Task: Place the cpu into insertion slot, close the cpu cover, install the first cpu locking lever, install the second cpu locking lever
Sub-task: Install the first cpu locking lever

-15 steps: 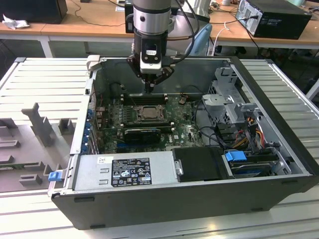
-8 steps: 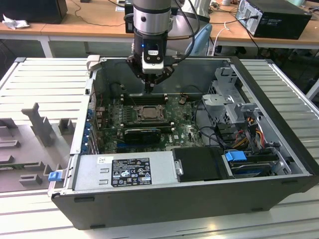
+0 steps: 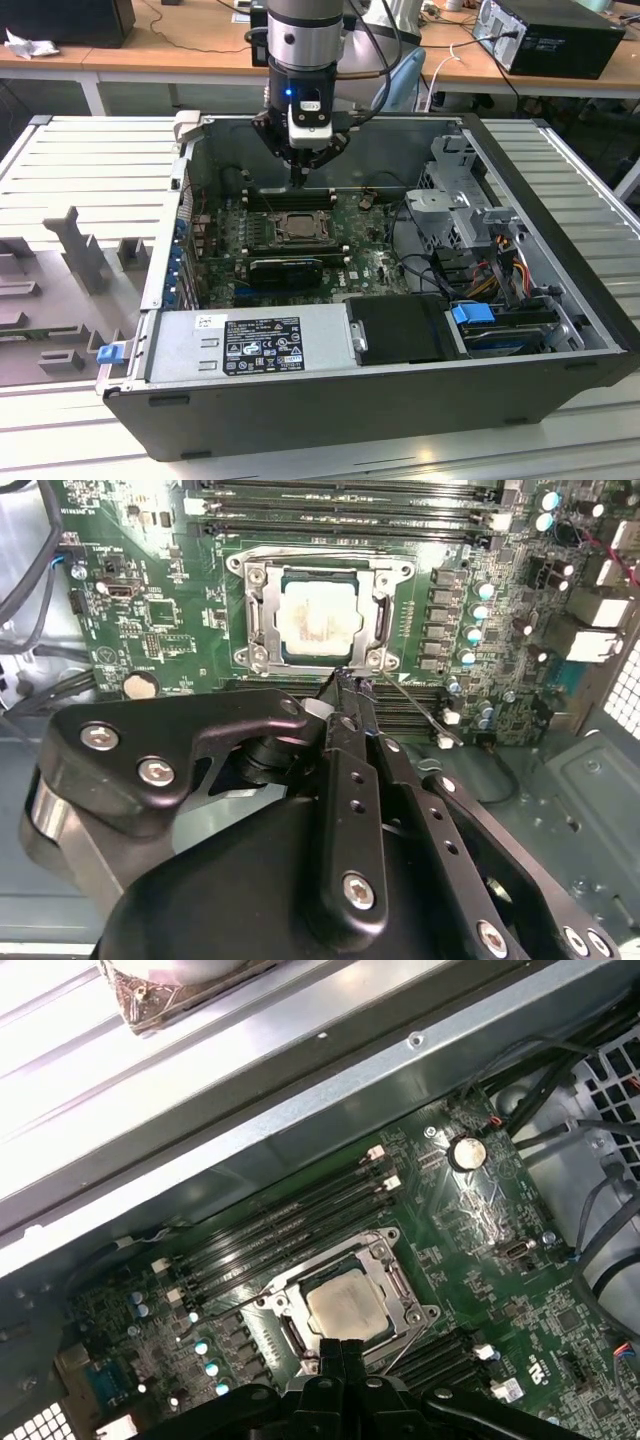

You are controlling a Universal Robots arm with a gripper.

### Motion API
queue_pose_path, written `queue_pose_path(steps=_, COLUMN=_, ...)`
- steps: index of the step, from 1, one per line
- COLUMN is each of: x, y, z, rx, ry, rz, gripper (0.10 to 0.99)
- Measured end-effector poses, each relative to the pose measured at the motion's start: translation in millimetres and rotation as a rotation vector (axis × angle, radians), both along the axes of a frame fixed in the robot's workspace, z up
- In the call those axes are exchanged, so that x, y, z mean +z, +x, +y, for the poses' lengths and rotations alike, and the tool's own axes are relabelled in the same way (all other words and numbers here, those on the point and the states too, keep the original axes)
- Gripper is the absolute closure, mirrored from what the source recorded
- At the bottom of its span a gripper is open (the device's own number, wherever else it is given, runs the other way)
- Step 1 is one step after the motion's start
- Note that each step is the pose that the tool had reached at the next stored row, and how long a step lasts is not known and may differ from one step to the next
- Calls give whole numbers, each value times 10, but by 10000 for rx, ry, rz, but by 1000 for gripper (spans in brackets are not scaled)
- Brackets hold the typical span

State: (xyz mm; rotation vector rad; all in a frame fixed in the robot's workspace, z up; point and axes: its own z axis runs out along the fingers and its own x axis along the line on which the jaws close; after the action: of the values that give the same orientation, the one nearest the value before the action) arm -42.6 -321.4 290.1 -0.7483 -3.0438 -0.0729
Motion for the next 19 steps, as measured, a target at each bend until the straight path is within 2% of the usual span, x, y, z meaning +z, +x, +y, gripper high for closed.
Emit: queue_pose_path(steps=19, x=-1, y=-9, z=0, rx=1401, ry=1, rz=-2, gripper=980)
